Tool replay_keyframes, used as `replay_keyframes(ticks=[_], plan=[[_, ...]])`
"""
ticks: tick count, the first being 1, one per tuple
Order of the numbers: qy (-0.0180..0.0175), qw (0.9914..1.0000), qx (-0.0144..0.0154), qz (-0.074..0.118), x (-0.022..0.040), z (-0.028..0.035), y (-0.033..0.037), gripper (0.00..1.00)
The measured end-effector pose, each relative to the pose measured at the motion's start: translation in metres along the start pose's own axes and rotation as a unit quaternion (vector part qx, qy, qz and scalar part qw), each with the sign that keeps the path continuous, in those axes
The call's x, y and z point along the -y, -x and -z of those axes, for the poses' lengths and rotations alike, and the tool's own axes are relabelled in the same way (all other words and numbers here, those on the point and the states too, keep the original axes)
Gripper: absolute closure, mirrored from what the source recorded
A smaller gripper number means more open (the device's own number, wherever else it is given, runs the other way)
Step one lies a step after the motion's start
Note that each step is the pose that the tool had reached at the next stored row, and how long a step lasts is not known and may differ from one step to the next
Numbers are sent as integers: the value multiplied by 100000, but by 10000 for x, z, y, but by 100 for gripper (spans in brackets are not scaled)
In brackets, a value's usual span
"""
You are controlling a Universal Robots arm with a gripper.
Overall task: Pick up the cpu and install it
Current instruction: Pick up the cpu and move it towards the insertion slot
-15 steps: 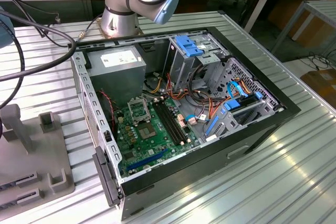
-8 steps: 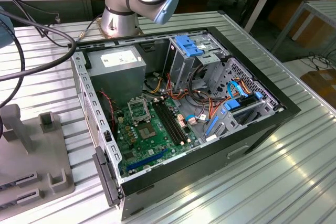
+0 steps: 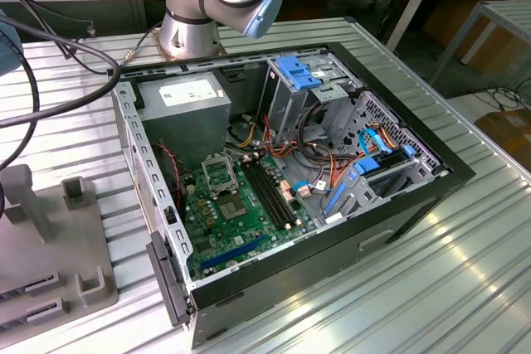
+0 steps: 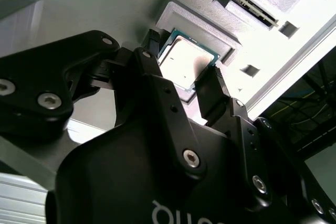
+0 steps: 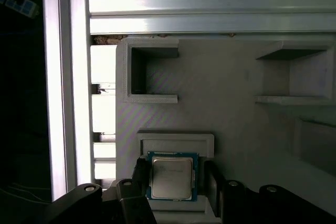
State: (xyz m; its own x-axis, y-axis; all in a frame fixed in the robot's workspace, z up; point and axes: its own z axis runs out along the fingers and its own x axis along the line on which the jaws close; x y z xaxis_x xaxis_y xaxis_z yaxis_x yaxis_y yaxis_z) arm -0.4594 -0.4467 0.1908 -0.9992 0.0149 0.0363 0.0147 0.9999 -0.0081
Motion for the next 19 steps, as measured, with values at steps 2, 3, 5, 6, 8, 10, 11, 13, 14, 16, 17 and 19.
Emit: replay_keyframes(ticks=[2, 3, 5, 6, 8, 10, 11, 13, 14, 16, 17, 19], plan=[[4, 100000, 1, -19, 0, 3, 0, 44], [3, 100000, 2, -20, 0, 3, 0, 44], [-8, 100000, -6, -21, 0, 7, 0, 44], [-10, 100000, -6, -20, 0, 8, 0, 44], [-13, 100000, 0, -18, 0, 7, 0, 44], [-17, 100000, -4, -19, 1, 8, 0, 44], [-21, 100000, -6, -17, 1, 8, -1, 44], [-19, 100000, -5, -19, 1, 8, -6, 44], [-19, 100000, -8, -18, 1, 8, -7, 44], [-18, 100000, -3, -18, 0, 7, -10, 44], [-16, 100000, -2, -20, 0, 7, -10, 44], [-15, 100000, -2, -18, 1, 7, -12, 44]])
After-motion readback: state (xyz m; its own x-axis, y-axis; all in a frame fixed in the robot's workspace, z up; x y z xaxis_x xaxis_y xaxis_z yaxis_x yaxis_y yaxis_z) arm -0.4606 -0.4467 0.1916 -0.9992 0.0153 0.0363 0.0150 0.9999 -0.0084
